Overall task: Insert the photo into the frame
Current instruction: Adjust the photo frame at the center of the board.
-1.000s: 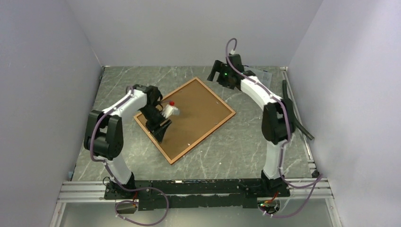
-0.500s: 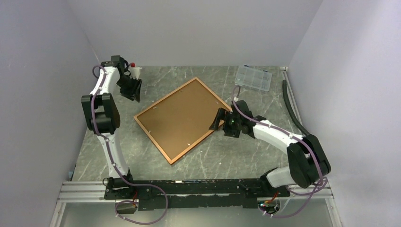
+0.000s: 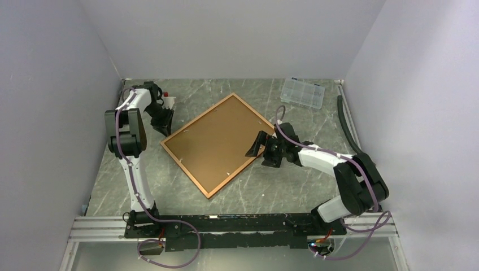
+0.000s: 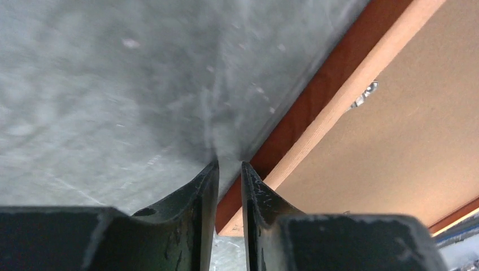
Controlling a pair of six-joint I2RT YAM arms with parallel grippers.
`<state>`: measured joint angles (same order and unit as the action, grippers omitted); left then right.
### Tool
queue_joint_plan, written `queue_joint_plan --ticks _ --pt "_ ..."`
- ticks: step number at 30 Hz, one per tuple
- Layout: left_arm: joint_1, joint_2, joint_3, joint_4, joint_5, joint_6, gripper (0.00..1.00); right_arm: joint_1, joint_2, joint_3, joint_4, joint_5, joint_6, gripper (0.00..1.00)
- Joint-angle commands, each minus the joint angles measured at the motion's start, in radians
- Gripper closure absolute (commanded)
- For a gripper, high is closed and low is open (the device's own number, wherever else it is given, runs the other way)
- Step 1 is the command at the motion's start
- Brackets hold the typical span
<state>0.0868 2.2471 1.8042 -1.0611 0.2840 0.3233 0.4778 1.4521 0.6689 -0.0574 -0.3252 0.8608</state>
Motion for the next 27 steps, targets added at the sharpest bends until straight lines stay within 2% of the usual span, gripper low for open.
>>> queue_joint_plan --ticks 1,7,14,19,23,27 --pt "-0.076 -0.069 -0.137 -0.009 0.023 0.046 0.73 -0.031 0.051 0.081 0.081 -0.033 0.003 0.00" --pt "-0.194 -0.146 -0.285 -0.019 0.099 0.069 0.74 -0.127 0.112 0.123 0.075 -0.045 -0.013 0.00" --pt "-0.300 -0.211 -0.391 -0.009 0.278 0.027 0.74 -0.225 0.133 0.185 0.012 -0.026 -0.062 0.00" --pt "-0.300 -0.229 -0.388 -0.021 0.326 0.025 0.75 -0.261 0.173 0.265 -0.023 -0.009 -0.090 0.00" --pt "-0.261 -0.265 -0.369 -0.048 0.334 0.041 0.75 -0.265 0.145 0.338 -0.108 0.099 -0.125 0.00" --pt "-0.180 -0.292 -0.350 -0.083 0.416 0.053 0.65 -0.183 0.058 0.362 -0.115 0.154 -0.161 0.00"
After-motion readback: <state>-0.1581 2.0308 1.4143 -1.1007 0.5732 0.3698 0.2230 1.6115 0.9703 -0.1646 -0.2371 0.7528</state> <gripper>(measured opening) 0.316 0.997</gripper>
